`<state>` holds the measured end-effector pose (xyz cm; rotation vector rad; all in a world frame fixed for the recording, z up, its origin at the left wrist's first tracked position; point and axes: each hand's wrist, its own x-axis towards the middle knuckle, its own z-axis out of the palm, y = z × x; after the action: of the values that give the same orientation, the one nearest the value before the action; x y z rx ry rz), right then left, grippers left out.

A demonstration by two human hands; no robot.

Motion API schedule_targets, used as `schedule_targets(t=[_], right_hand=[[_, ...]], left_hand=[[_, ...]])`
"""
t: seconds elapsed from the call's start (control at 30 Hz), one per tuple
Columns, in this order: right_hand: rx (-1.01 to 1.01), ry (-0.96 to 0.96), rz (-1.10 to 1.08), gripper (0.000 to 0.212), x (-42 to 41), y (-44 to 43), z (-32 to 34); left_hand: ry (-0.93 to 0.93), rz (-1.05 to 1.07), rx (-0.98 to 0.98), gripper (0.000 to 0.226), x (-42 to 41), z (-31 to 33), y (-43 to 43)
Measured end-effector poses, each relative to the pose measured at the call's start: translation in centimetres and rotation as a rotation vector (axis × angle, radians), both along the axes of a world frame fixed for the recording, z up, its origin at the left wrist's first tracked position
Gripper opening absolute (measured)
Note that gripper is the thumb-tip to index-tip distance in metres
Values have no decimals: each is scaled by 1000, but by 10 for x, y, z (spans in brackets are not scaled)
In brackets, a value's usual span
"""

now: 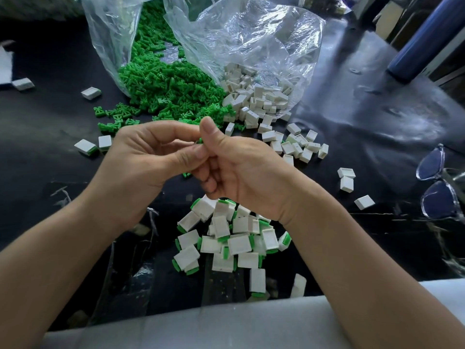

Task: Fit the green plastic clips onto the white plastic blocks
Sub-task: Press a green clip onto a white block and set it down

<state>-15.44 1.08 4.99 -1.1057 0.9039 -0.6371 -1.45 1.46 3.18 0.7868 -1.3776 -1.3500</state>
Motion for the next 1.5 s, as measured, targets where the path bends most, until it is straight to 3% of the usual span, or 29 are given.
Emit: schedule_targets(t=[0.33,0.43,0.5,0.73,0.9,1.0,1.1,1.5], right_hand=[[-69,126,-29,57,1,4,-1],[-73,68,-27,37,1,6,1],[-86,49,-9,34,1,7,2],[-53,62,14,66,2,4,0],[-31,62,49,69,2,3,-3],[-54,89,38,60,1,3,-3],[-72,122,34,72,0,2,-3],[-86,144,34,73,2,5,-1]], left_hand=[[-140,-16,-22,23,9,-11,-6],[-174,-41,-62,25,13,-14,-9],[-181,-57,-85,25,13,-15,-10],[-228,-21,-74,33,19,-24,-17],[-218,-31,-47,32,20,-25,-17],[-192,-43,-56,31,17,-23,-15],[-177,-49,-58,30,16,-22,-14],[-189,-31,-66,33,20,-27,-17]])
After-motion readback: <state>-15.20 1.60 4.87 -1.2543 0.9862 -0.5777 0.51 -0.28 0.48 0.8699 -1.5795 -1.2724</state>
